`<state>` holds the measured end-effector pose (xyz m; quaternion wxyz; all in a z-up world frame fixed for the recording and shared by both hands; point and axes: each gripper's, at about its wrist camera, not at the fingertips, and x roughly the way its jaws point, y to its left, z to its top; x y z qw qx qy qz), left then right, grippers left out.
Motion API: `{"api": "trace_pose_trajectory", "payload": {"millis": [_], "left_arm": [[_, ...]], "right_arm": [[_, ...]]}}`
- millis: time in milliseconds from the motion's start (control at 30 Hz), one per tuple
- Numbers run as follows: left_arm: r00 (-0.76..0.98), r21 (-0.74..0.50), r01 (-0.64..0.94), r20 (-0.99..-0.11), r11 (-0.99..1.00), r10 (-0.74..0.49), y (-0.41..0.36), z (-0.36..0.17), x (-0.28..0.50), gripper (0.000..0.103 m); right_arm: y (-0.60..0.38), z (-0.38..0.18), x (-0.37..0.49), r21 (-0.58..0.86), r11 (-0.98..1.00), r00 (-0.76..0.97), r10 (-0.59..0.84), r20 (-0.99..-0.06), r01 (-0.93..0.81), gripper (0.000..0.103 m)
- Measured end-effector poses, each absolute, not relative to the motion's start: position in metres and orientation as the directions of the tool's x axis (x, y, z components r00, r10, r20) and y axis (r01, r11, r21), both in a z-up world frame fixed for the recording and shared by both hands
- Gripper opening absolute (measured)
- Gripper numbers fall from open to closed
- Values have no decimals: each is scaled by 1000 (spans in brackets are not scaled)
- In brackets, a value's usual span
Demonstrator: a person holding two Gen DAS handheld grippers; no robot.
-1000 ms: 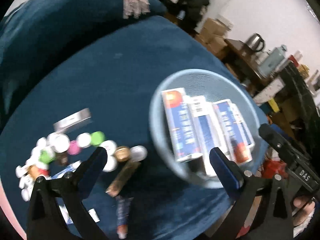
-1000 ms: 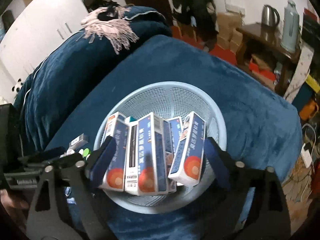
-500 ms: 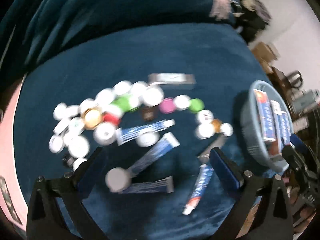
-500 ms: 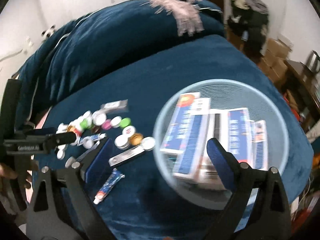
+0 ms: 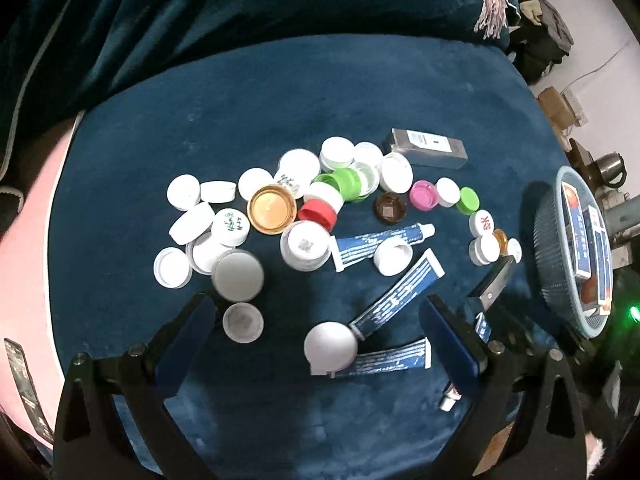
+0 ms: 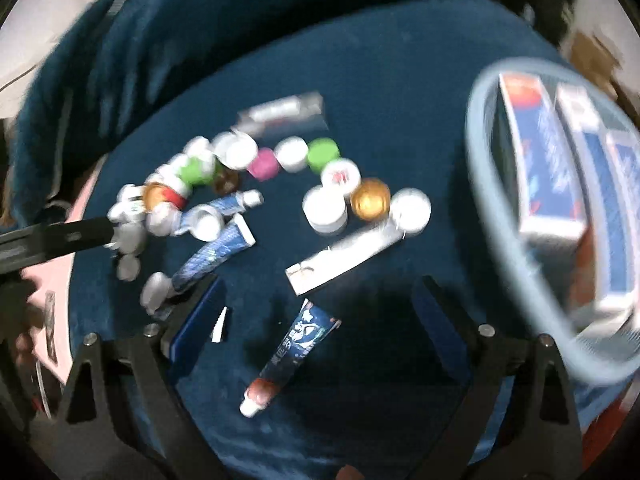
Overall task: Organize objects
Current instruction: 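Grasp the slim black box with right tool while left tool grasps a blue tube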
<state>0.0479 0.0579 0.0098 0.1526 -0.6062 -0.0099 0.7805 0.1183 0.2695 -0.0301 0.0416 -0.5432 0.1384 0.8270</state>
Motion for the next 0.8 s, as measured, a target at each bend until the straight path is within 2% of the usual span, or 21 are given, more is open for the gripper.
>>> {"api": "trace_pose_trajectory", "payload": {"millis": [200,233,267,300,333,467,633,800], "left_arm": [[-203,-175,-318,-948,-932,247,68,1,55,102],[-201,-173,-342,-947,-924,252,72,0,58,102],[-200,-170,-375,-945,-911,259,78,-1,61,102],[-200,-167,-394,-944,-904,262,82,-1,63,101],[-201,-161,-418,-943,-894,264,87,-2,65,101],[-183,-146,-497,-946,-855,268,110,-9,72,100],[-150,-108,-547,-963,-830,224,130,-27,75,98],[-140,-119,-533,-964,-838,226,132,-36,70,98]], "right_arm": [[280,-59,99,197,-879,-369,-26,-929,-434,73],[281,-62,97,204,-872,-366,-31,-930,-444,60],[282,-63,96,189,-875,-357,-20,-934,-446,52],[282,-62,97,176,-881,-359,-8,-933,-438,38],[281,-60,98,172,-887,-363,-5,-932,-429,29],[281,-50,108,184,-904,-370,-30,-928,-387,22],[289,-42,121,149,-918,-369,-4,-930,-367,23],[297,-49,118,176,-906,-356,-30,-934,-386,27]]}}
